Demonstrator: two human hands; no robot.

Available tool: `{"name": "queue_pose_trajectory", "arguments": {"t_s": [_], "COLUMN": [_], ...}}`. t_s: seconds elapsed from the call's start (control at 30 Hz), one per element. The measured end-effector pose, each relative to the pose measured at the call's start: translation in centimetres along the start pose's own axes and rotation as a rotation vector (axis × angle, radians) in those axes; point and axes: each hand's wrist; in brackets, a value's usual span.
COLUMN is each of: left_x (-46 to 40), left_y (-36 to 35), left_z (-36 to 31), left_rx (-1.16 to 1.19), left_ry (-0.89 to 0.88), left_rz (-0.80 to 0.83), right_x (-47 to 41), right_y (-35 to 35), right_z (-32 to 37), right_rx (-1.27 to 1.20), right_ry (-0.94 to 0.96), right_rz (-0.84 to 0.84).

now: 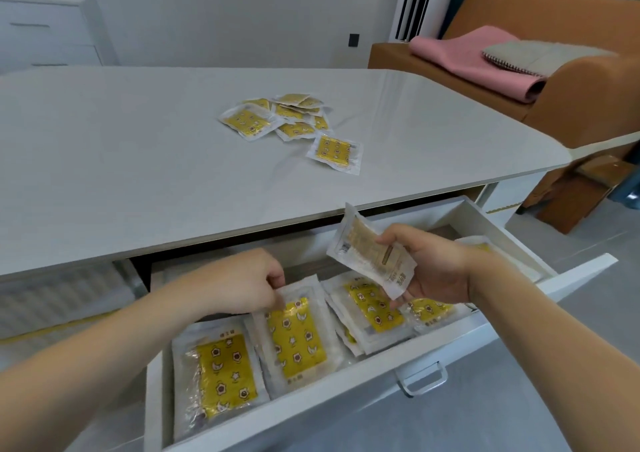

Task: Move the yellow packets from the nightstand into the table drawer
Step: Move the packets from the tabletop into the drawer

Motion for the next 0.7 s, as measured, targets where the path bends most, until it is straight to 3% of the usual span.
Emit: {"name": "queue_pose_trajectory", "arguments": {"t_s": [0.1, 0.23, 0.33, 0.4, 0.53, 0.7], "left_x": [0.0, -0.3, -0.3, -0.2, 0.5, 2.6], "left_y": [0.8, 1.4, 1.2, 1.3, 1.5, 2.2], "left_z": [0.0, -1.4, -2.1, -2.0, -0.6, 2.6], "left_rx": [0.151, 0.756, 0.937, 0.886, 0.683, 0.227], "left_ry": [0.004, 0.104, 0.123, 0.091, 0.084, 0.079], "left_rz": [-0.142, -0.013, -0.019, -0.037, -0.092, -0.066], "right_x": [0.0, 0.1, 0.0, -0.1, -0.1, -0.6], "right_y": [-1.3, -3.2, -5.1, -6.1, -7.2, -7.4], "right_z": [0.0, -0.1, -0.2, -0.2, -0.1, 0.8], "right_rx": [0.060, 0.270, 0.624, 0.748, 0.695, 0.598], "right_ry": [-0.028, -0.045, -0.073, -0.045, 0.008, 0.159], "right_rz": [0.080, 0.071, 0.003, -0.044, 0.005, -0.034]}}
Point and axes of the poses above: each hand's wrist, its own x-axis away from the middle knuckle, its own y-axis out of the back of the hand, z = x × y, and after that the axes turned 4 degrees about -x, right-handed
